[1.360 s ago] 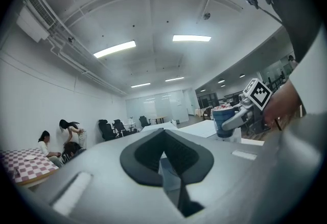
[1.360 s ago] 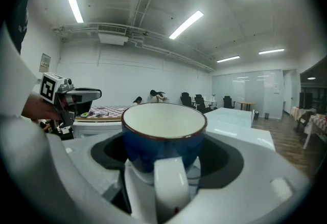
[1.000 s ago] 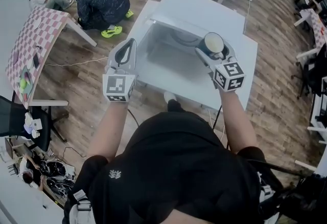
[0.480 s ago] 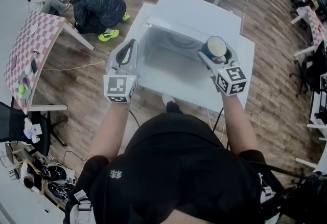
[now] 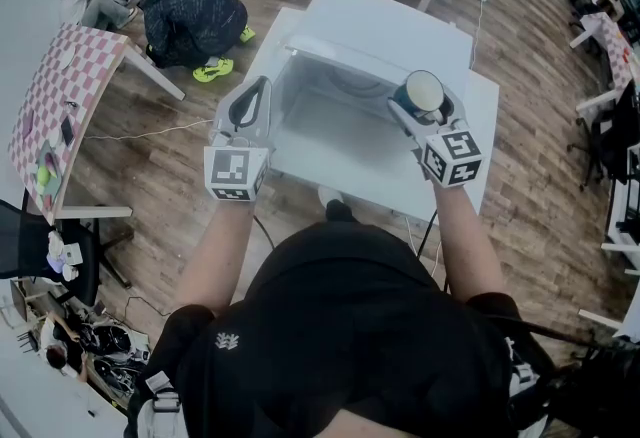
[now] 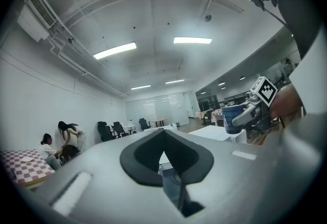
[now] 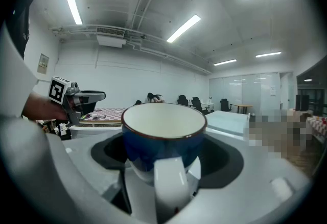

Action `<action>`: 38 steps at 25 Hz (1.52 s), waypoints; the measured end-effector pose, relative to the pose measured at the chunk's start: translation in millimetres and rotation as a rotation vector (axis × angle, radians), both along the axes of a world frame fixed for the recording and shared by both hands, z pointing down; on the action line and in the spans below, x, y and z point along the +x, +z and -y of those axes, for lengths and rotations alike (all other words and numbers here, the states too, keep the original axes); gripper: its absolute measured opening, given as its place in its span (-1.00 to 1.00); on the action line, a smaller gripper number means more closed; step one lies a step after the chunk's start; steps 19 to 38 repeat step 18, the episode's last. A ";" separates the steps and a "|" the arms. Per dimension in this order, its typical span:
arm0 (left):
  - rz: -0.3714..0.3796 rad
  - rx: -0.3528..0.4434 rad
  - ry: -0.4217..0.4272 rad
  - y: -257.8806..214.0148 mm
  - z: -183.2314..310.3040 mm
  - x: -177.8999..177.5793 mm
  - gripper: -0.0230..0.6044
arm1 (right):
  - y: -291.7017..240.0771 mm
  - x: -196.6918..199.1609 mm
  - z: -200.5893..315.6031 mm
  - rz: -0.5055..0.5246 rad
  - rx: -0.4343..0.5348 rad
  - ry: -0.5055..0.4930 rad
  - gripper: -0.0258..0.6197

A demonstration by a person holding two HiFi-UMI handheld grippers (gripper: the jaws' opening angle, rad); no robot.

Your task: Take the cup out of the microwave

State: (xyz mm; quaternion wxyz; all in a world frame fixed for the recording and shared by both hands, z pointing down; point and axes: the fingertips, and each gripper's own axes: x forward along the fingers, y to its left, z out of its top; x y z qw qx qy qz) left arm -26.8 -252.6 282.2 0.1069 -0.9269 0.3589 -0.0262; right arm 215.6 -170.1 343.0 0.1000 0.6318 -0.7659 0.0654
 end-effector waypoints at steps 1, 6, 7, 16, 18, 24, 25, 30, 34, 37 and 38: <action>0.001 0.000 0.001 0.1 0.1 -0.1 -0.92 | -0.5 -0.1 0.9 0.003 0.002 -0.001 0.32; 0.007 -0.008 0.004 5.6 -0.9 -1.2 -0.92 | 1.2 -0.8 2.8 0.006 0.007 -0.001 0.32; 0.006 -0.008 0.003 5.1 -1.2 -1.6 -0.92 | 0.9 -1.1 2.4 0.007 0.008 -0.002 0.32; 0.021 -0.021 -0.001 8.7 -7.5 -0.7 -0.92 | 1.1 1.2 -1.6 0.019 0.013 -0.005 0.32; 0.024 -0.024 -0.001 9.4 -9.0 -0.9 -0.92 | 1.1 1.5 -0.9 0.022 0.014 -0.006 0.32; 0.024 -0.024 -0.001 9.4 -9.0 -0.9 -0.92 | 1.1 1.5 -0.9 0.022 0.014 -0.006 0.32; 0.024 -0.024 -0.001 9.4 -9.0 -0.9 -0.92 | 1.1 1.5 -0.9 0.022 0.014 -0.006 0.32; 0.024 -0.024 -0.001 9.4 -9.0 -0.9 -0.92 | 1.1 1.5 -0.9 0.022 0.014 -0.006 0.32; 0.024 -0.024 -0.001 9.4 -9.0 -0.9 -0.92 | 1.1 1.5 -0.9 0.022 0.014 -0.006 0.32; 0.024 -0.024 -0.001 9.4 -9.0 -0.9 -0.92 | 1.1 1.5 -0.9 0.022 0.014 -0.006 0.32; 0.024 -0.024 -0.001 9.4 -9.0 -0.9 -0.92 | 1.1 1.5 -0.9 0.022 0.014 -0.006 0.32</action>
